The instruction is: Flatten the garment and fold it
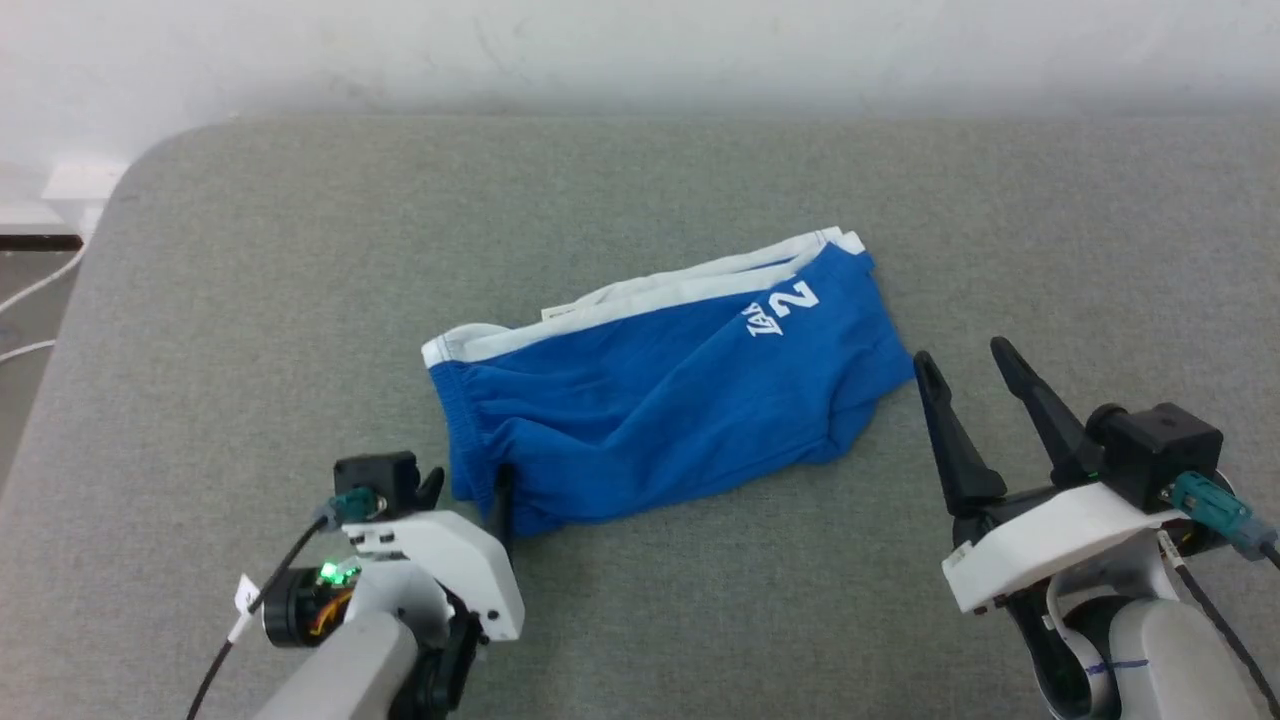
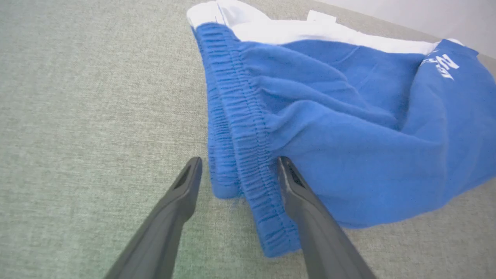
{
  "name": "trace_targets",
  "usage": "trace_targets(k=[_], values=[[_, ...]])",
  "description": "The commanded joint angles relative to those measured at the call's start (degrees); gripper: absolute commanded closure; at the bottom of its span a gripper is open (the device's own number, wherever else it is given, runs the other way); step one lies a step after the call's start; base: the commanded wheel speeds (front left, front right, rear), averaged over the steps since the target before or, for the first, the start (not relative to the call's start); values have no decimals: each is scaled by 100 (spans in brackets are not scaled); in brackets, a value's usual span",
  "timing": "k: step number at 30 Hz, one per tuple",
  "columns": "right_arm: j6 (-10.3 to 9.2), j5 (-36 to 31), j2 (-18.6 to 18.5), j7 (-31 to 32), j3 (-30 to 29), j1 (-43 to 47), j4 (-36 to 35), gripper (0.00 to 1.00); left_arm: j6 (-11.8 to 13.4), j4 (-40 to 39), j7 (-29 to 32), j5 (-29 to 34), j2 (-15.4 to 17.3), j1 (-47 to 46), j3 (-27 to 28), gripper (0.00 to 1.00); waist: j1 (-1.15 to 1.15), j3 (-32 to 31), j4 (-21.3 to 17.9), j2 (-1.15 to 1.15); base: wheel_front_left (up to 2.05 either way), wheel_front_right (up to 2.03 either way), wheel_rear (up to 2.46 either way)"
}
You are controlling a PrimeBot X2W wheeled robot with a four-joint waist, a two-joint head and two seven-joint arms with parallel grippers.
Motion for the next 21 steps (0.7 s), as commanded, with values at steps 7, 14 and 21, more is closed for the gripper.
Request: trace_targets(k=[7, 14, 21], values=[[-5, 18, 17, 29, -11, -57, -43, 0, -235, 302, 439, -229, -15, -129, -104, 100, -1, 155, -135, 0, 0, 0, 0], [-5, -41, 17, 93, -345, -237, 158, 0, -348, 190, 374, -388, -84, 9, -78, 100, -1, 173, -34, 0, 0, 0, 0], [-5, -156, 17, 391, -567, -1208, 1472, 0, -425, 138, 351, -365, -189, -160, -148, 100, -1, 346, 209, 0, 0, 0, 0]])
